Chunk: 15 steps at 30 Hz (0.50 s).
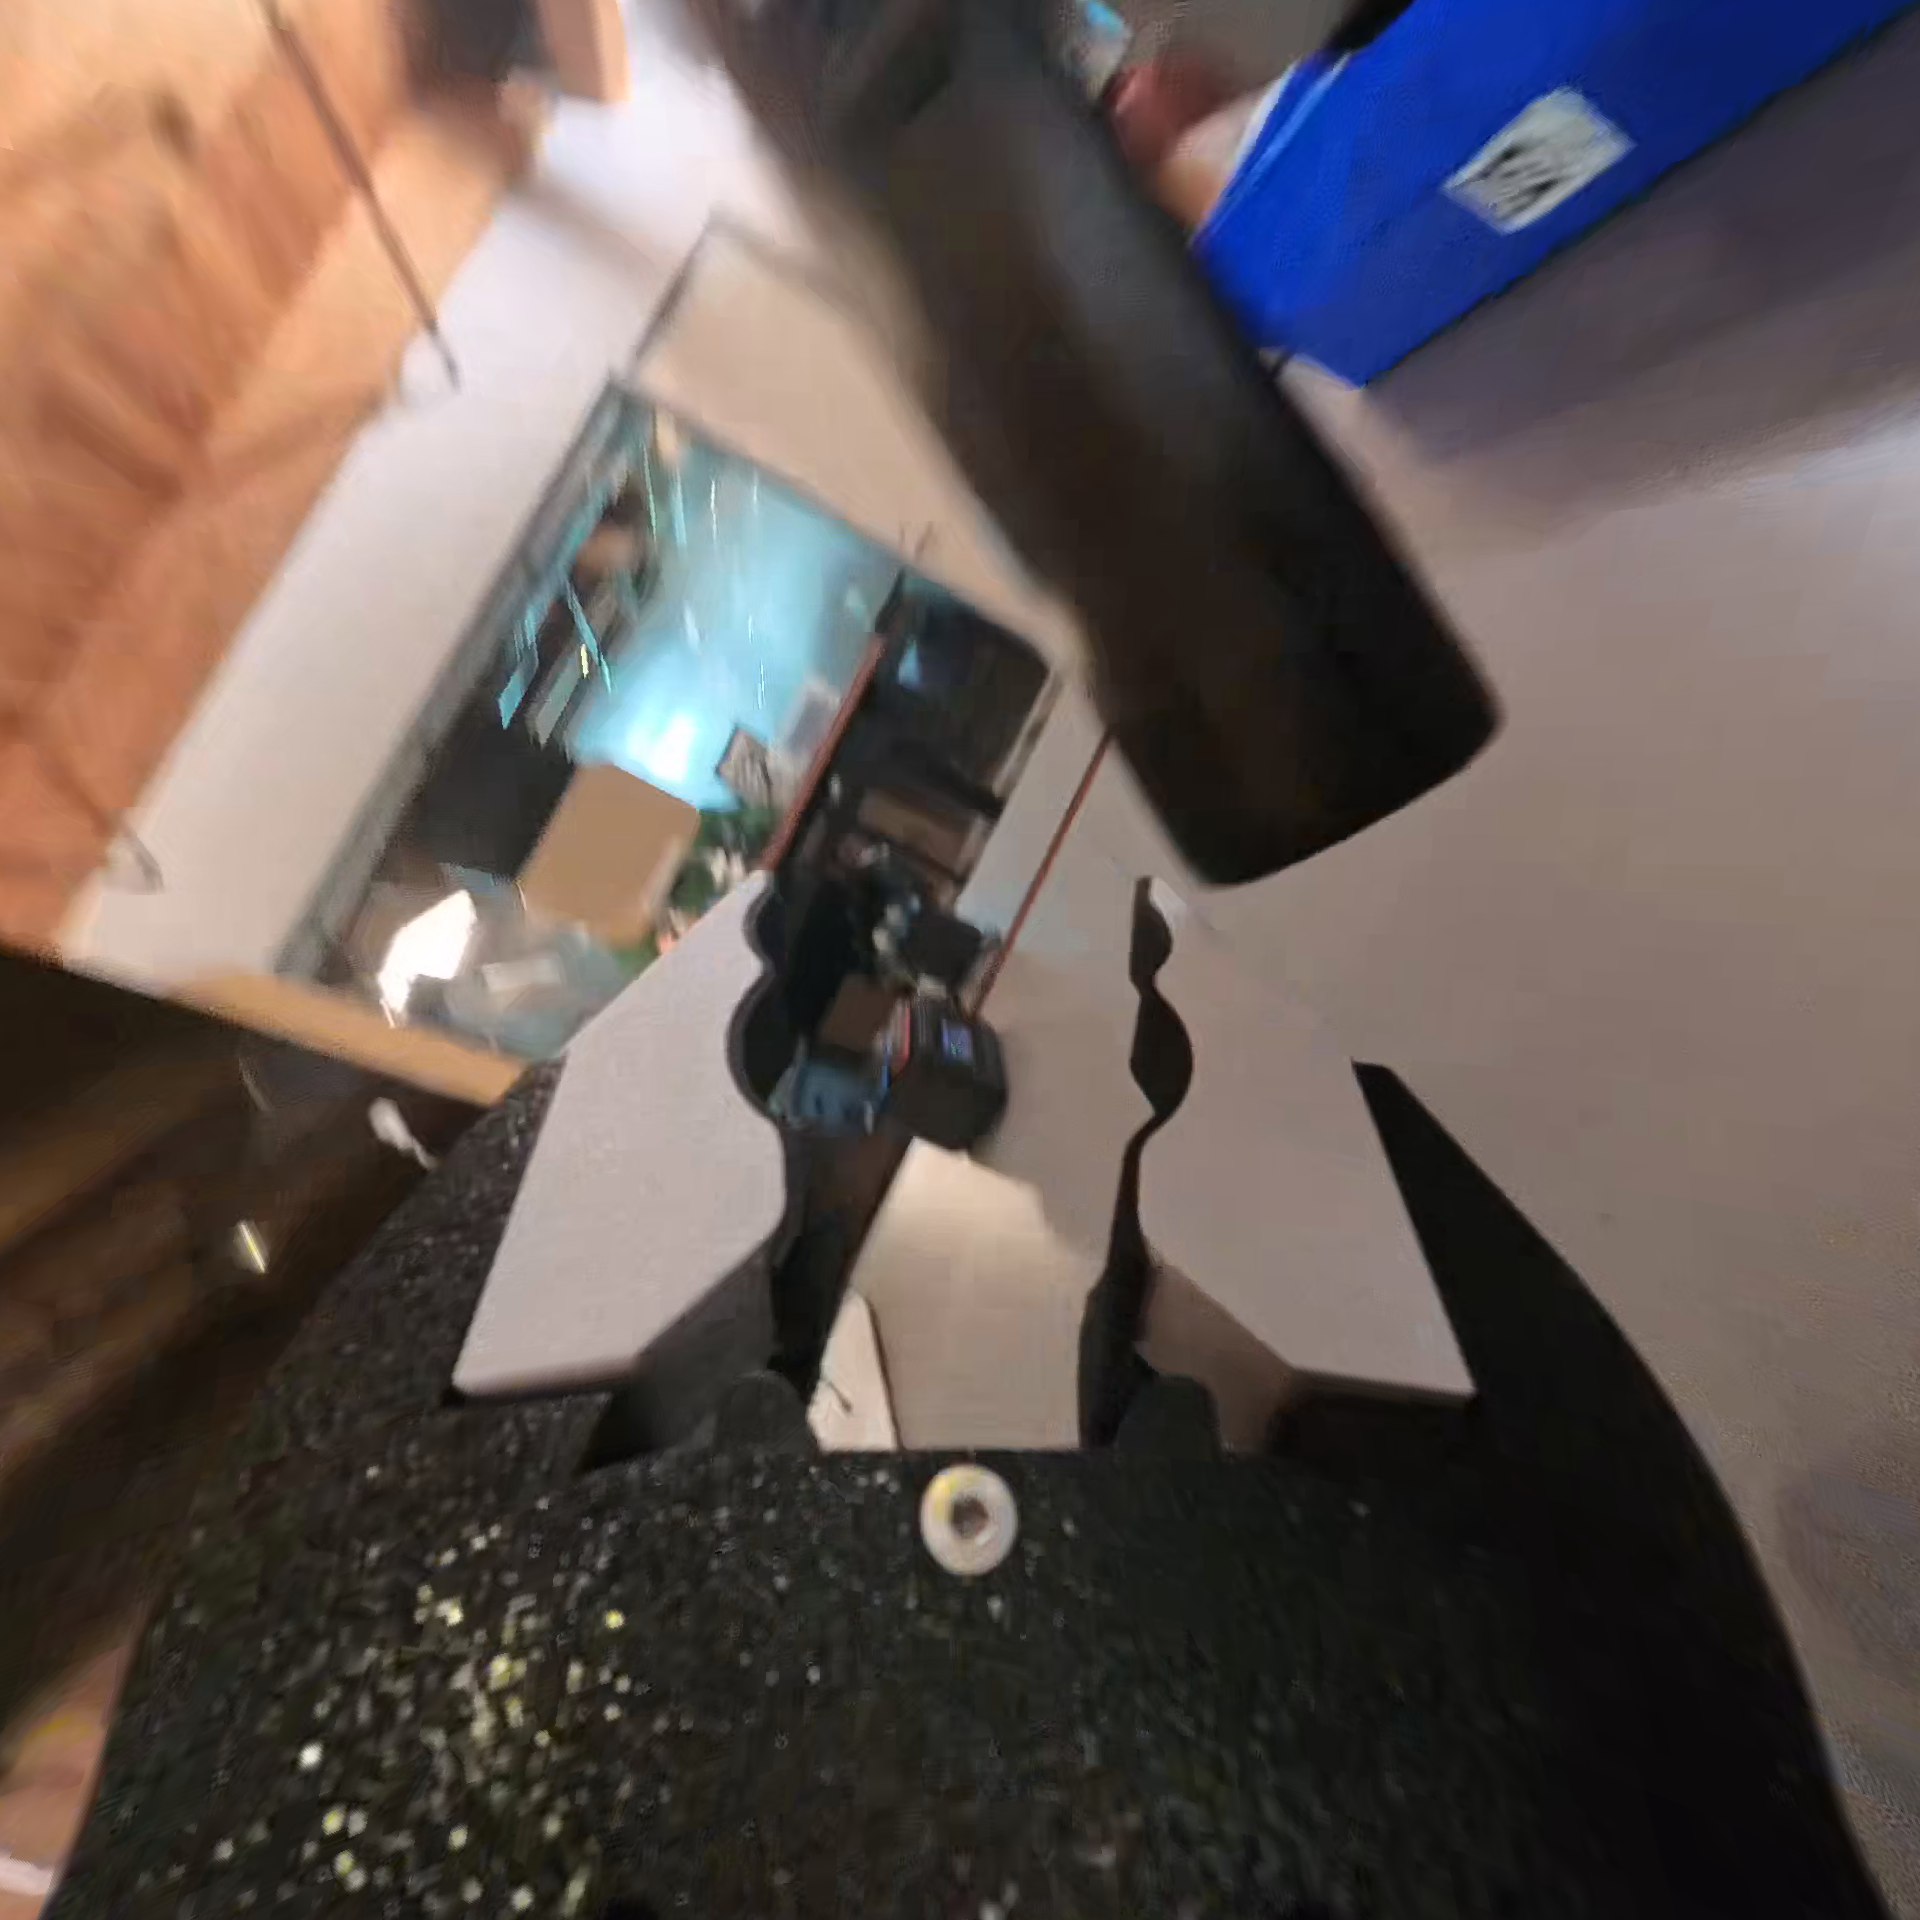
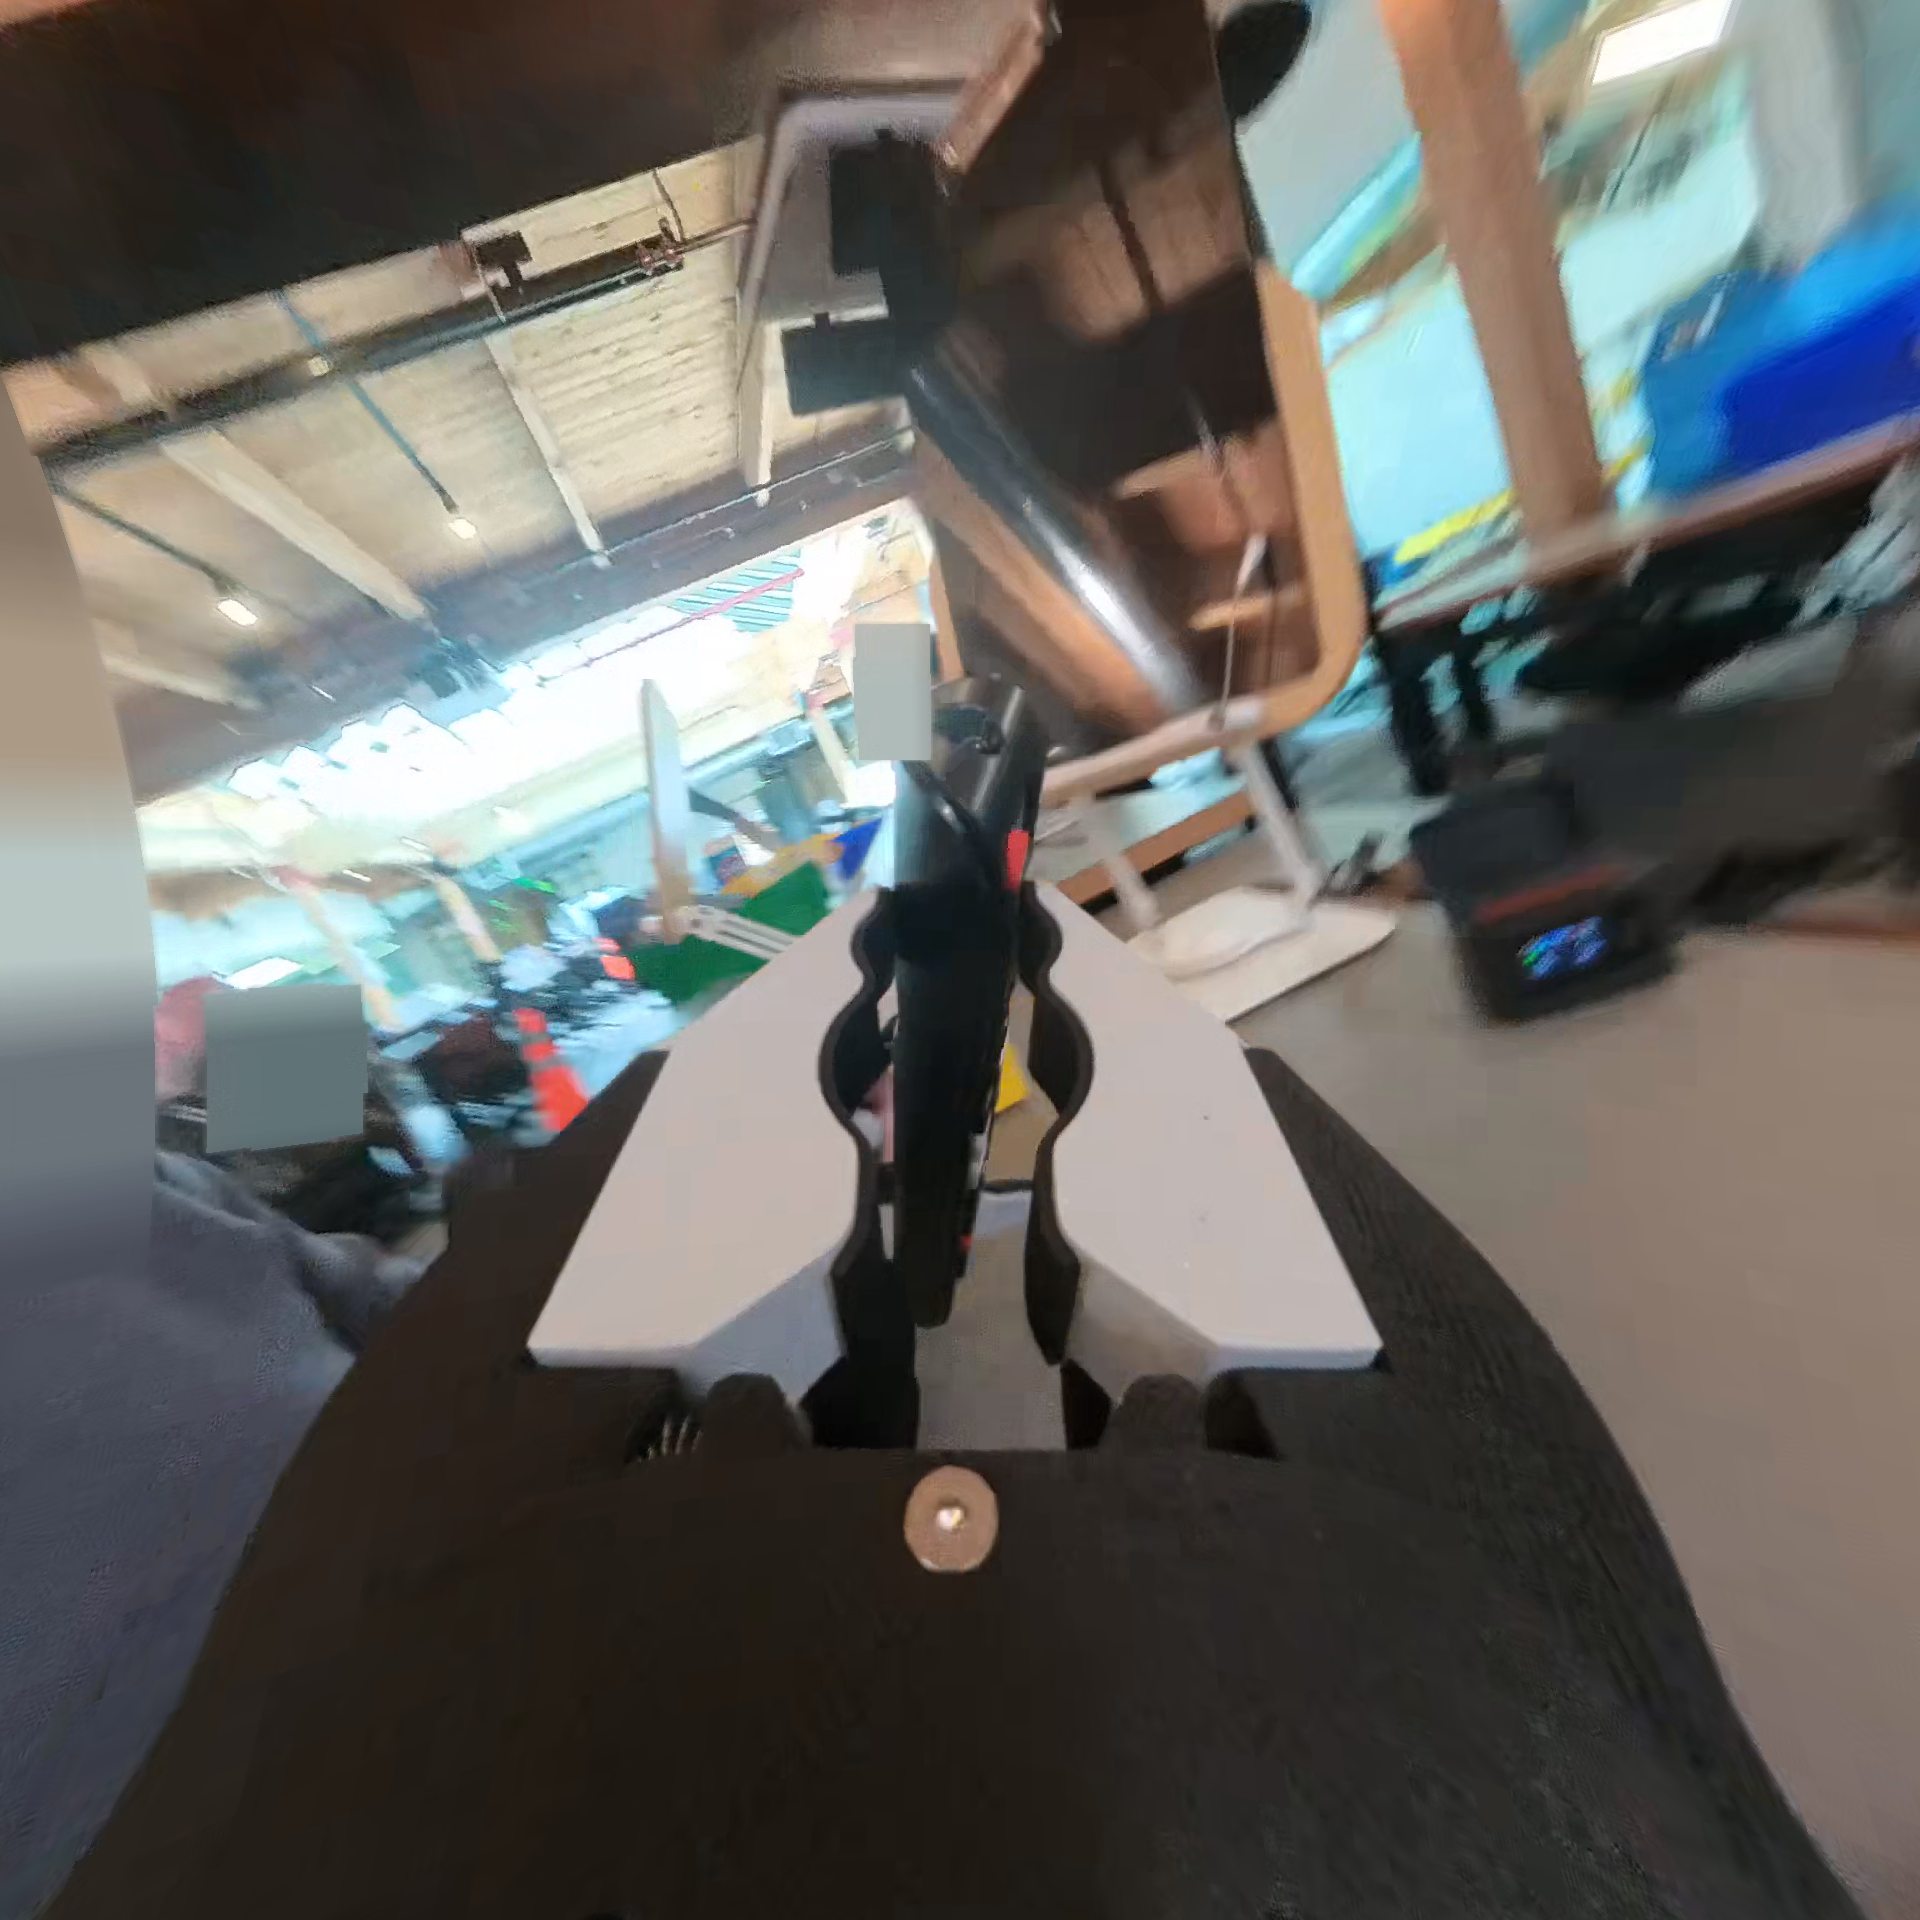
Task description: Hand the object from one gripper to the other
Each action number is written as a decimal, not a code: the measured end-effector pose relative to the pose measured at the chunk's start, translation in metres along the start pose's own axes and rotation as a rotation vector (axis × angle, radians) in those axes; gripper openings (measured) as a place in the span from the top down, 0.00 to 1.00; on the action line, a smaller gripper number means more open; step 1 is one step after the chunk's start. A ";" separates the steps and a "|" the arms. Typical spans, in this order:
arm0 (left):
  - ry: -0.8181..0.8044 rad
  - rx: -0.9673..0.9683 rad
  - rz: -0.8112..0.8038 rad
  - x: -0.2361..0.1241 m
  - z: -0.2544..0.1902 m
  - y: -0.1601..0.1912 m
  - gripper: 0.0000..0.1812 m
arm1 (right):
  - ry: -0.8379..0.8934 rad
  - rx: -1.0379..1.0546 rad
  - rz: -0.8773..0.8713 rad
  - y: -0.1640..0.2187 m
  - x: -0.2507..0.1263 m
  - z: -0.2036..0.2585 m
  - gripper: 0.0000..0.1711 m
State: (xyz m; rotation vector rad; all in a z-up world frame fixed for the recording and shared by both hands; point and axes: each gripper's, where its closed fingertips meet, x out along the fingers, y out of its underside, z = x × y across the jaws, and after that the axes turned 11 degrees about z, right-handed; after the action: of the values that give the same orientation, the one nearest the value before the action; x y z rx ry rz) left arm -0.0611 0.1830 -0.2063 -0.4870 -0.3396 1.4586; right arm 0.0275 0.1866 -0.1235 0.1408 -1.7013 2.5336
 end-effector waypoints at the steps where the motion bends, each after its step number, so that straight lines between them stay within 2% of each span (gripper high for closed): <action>1: 0.010 -0.095 0.055 0.004 0.006 0.009 0.66 | 0.048 -0.111 -0.010 -0.004 -0.002 0.005 0.88; 5: 0.186 -0.512 0.142 0.011 0.008 0.027 0.68 | 0.317 -0.627 0.026 -0.006 0.001 0.016 0.87; 10: 0.682 -1.146 -0.093 -0.003 0.003 -0.006 0.62 | 0.609 -1.344 0.120 0.012 0.014 0.029 0.88; 12: 0.890 -1.387 -0.207 -0.012 0.010 -0.016 0.60 | 0.629 -1.579 0.141 0.027 0.023 0.038 0.87; 15: 1.243 -1.704 -0.349 -0.024 0.017 -0.025 0.53 | 0.509 -1.739 0.119 0.052 0.037 0.062 0.87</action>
State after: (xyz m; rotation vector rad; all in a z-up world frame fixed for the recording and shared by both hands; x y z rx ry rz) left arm -0.0501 0.1599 -0.1769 -2.3512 -0.5257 -0.0103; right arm -0.0138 0.1101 -0.1436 -0.6238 -2.7731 0.2948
